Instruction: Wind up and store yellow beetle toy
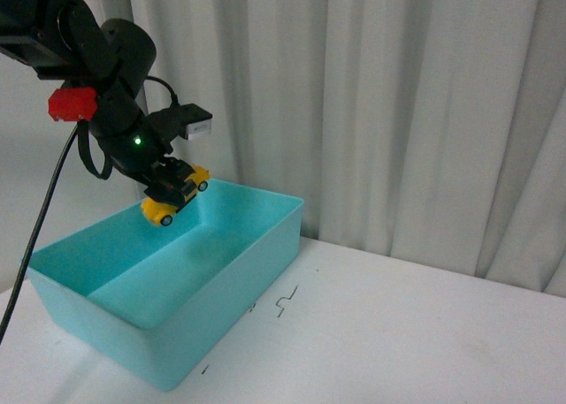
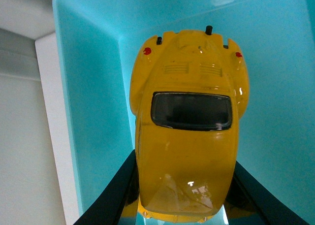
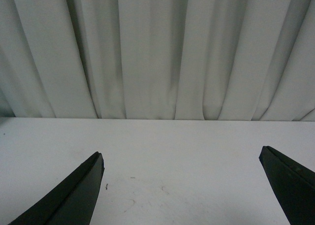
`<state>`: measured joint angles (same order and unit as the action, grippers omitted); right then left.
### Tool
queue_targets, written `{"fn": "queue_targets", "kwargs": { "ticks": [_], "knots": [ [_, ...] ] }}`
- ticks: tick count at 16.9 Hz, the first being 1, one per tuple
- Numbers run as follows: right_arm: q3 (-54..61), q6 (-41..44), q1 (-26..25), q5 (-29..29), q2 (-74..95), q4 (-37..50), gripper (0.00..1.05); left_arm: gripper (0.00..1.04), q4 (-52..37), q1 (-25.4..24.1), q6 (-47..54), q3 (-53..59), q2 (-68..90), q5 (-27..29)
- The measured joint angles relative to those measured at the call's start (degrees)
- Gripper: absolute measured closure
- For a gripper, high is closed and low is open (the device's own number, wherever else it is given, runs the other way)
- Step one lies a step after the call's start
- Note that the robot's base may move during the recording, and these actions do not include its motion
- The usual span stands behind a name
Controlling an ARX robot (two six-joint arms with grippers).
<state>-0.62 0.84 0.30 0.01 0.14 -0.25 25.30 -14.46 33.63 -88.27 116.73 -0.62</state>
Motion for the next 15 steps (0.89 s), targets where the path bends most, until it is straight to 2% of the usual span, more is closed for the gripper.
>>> {"fn": "queue_targets", "kwargs": {
  "ticks": [3, 13, 14, 15],
  "knots": [
    [0.00, 0.00, 0.00, 0.00, 0.00, 0.00, 0.07, 0.64, -3.34, 0.07, -2.21, 2.08, 1.90, 3.08],
    [0.00, 0.00, 0.00, 0.00, 0.00, 0.00, 0.07, 0.64, -6.67, 1.73, -4.70, 3.96, 9.35, 6.23],
    [0.00, 0.00, 0.00, 0.00, 0.00, 0.00, 0.07, 0.60, -5.40, 1.92, -4.70, 3.87, 9.77, 6.21],
    [0.00, 0.00, 0.00, 0.00, 0.00, -0.02, 0.07, 0.45, -4.44, 1.95, -4.74, 3.65, 10.23, 6.16]
  ]
}}
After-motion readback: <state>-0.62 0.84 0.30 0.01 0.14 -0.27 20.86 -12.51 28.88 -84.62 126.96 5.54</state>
